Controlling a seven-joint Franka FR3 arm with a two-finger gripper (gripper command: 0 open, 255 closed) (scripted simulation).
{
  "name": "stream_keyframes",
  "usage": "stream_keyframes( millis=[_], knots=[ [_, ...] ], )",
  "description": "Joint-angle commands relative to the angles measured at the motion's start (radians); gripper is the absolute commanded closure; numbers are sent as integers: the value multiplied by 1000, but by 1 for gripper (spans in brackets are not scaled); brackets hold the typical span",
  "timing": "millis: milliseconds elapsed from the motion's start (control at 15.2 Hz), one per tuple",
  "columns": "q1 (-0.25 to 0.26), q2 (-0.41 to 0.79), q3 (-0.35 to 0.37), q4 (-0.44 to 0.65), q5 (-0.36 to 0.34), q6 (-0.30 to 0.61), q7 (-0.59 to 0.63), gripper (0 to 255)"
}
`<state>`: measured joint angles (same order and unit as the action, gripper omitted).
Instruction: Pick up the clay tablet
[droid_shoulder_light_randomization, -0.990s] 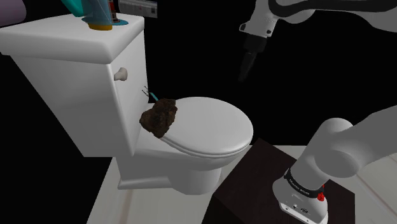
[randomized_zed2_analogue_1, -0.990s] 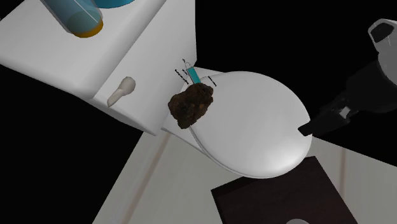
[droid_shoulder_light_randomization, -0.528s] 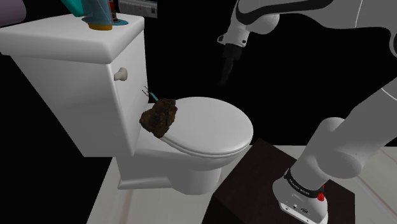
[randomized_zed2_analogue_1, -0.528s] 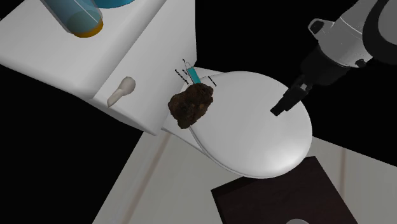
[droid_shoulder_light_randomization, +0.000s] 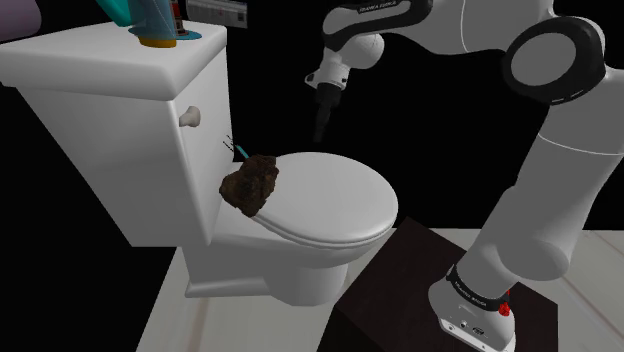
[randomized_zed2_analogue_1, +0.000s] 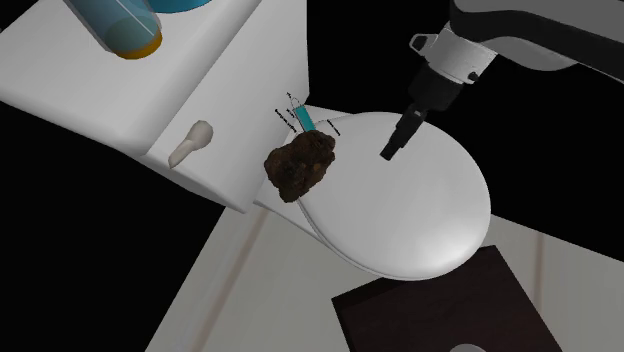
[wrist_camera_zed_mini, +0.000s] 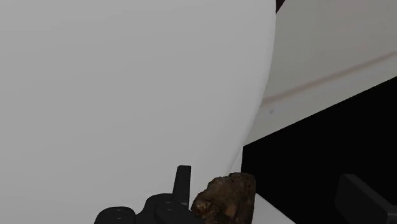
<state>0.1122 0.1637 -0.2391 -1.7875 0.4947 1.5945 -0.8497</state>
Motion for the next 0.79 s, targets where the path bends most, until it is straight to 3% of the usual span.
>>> stream_keyframes(
  millis=[0, 330, 594, 726],
  knots=[
    [-9, 98, 12, 87, 54, -42, -53, 0],
    [-43, 347, 70, 348, 159, -160, -130, 0],
    [-70, 566, 135, 619, 224, -270, -143, 0],
    [-70, 569, 136, 612, 222, -262, -149, 0]
  ],
)
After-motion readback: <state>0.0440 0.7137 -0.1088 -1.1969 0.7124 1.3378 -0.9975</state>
